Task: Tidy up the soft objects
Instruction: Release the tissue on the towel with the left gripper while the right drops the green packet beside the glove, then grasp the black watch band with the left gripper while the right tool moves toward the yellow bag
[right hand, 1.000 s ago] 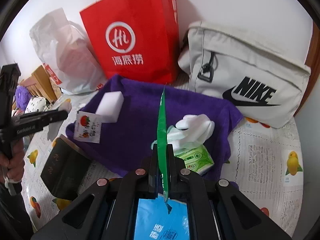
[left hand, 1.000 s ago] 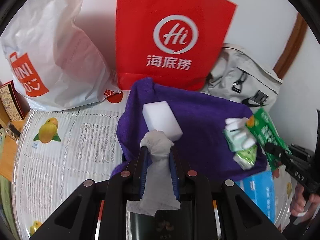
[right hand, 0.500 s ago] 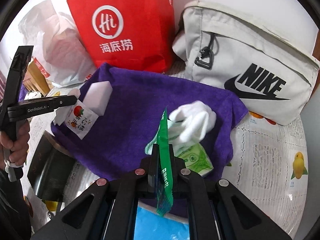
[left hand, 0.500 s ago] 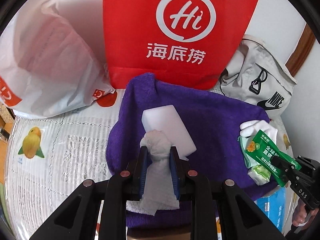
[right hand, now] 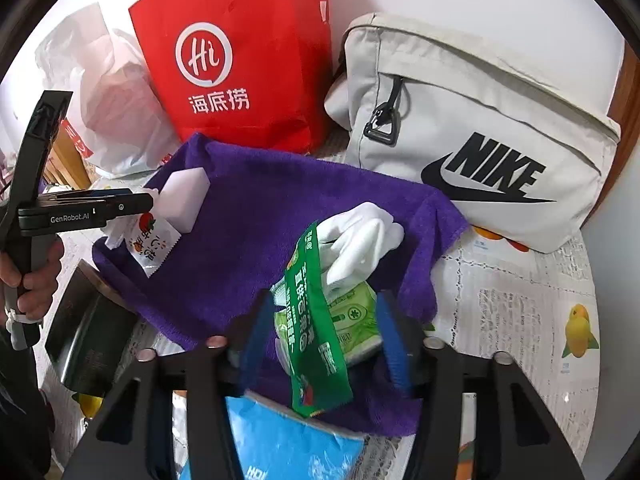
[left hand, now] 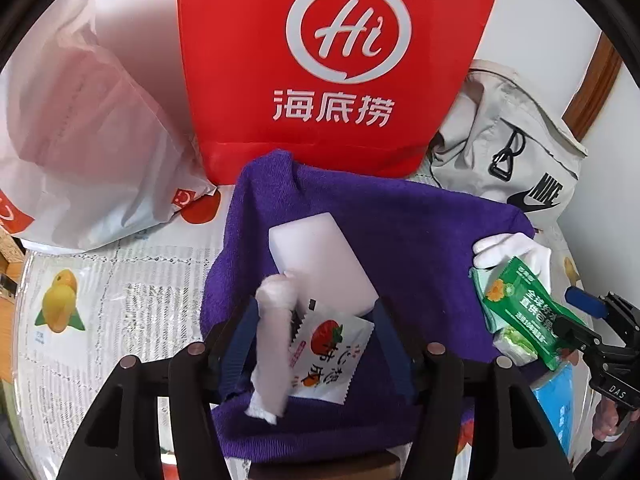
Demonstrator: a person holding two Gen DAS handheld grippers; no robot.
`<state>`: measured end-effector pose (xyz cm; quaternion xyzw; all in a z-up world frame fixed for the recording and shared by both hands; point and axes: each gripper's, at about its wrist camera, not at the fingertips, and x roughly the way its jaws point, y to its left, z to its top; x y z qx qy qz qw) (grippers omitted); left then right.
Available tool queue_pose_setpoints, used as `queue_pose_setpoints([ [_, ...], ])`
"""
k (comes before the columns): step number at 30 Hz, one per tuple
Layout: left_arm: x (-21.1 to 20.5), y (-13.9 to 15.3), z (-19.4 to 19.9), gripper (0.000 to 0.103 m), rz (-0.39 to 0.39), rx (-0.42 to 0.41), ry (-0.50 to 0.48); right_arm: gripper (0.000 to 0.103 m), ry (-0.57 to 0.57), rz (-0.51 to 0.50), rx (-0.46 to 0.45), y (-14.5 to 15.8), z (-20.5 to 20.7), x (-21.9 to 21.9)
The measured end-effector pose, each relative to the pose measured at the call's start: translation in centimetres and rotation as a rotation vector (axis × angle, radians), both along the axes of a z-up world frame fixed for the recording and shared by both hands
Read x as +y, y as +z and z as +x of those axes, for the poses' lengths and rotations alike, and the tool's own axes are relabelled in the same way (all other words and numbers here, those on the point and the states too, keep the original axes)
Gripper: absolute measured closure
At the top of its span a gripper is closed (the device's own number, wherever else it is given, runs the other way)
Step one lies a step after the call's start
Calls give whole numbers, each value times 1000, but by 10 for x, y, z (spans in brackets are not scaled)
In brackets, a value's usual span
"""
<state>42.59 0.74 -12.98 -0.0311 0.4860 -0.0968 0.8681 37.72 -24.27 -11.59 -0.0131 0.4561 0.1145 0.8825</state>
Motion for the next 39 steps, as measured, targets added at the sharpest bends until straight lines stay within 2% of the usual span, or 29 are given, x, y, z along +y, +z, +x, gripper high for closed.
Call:
queue_pose_setpoints([
  [8, 14, 26, -37, 42, 4, -45, 2, 44, -46, -2, -44, 17, -25, -3],
  [13, 18, 45, -73, 42, -28, -122, 7, 44, -35, 10, -85, 36, -65, 1],
  [20, 11, 53, -138, 42, -34, -107, -46, 43, -39, 80, -136, 52, -126, 4],
  [24, 8, 46, -179, 42, -27, -99, -65, 44, -47, 97, -126, 52, -158, 10],
  [28, 4, 24, -213, 42, -48, -42, -99, 43, -48, 120, -123, 49, -187, 16],
  [32, 1, -2, -231, 45, -75, 9, -123, 44, -55, 133, -131, 46, -212, 23],
  [39, -5, -37, -243, 56, -106, 81, -132, 44, -83, 131, -132, 36, -245, 30],
])
